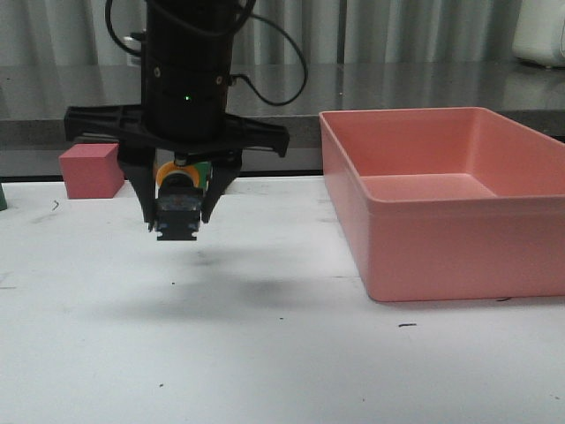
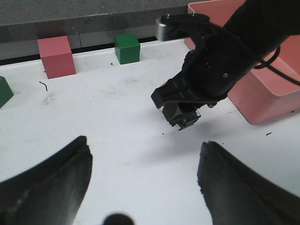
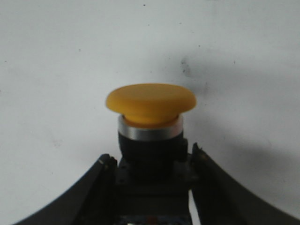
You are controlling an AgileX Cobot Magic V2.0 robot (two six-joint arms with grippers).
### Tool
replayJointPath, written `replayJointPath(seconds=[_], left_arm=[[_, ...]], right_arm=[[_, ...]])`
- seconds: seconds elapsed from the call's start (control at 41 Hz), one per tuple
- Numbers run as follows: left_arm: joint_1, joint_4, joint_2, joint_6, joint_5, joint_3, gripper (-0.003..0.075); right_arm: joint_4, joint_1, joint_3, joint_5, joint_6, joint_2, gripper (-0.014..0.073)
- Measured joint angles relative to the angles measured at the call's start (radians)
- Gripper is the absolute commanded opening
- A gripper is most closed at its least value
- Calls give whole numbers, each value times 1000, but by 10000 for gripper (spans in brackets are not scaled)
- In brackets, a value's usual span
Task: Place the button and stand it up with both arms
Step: 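Lift the button out of the bin and carry it toward the left arm, then lower the button onto the table and open the right gripper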
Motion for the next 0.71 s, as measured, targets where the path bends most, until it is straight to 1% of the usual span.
replayJointPath(seconds=[0.293, 0.61, 0.659, 0.708], left_arm=[[0, 0, 0, 0, 0, 0, 474], [0, 0, 0, 0, 0, 0, 473], [0, 0, 0, 0, 0, 0, 473], [0, 0, 0, 0, 0, 0, 473]], right_arm=[[36, 0, 0, -40, 8, 76, 240], [118, 0, 0, -81, 10, 128, 244], [123, 0, 0, -86, 10, 128, 261], [123, 0, 0, -86, 10, 128, 314]])
